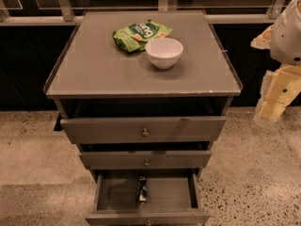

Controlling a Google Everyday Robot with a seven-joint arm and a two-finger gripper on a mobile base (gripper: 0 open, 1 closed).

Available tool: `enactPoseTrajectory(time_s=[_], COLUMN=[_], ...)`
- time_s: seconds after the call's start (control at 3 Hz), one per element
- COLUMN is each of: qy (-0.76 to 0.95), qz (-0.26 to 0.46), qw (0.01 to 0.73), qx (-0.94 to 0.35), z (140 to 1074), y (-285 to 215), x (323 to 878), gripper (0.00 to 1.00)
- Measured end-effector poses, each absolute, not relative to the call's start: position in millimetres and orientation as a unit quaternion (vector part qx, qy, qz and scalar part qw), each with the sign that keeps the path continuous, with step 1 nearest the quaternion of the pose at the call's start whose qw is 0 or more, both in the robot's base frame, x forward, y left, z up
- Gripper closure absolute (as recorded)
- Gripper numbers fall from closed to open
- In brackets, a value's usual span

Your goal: Pick redbull can from bottom drawer and place on counter

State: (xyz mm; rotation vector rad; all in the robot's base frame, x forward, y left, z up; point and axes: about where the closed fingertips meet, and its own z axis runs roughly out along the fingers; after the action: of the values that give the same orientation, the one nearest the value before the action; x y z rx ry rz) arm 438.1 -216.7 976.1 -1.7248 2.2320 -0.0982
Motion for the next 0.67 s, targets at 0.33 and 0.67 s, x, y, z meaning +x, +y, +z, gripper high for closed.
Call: enactPoseTrajectory(time_s=[0.33,0.67], qy=[0.781,0.783], qz=[-0.034,-0.036], qw=[0.159,0.19], qx=[-0.603,-0.591], z=[976.1,971.5], y=[-216.7,-214.6], x=[438.1,436.6], gripper=[0.0,0.0])
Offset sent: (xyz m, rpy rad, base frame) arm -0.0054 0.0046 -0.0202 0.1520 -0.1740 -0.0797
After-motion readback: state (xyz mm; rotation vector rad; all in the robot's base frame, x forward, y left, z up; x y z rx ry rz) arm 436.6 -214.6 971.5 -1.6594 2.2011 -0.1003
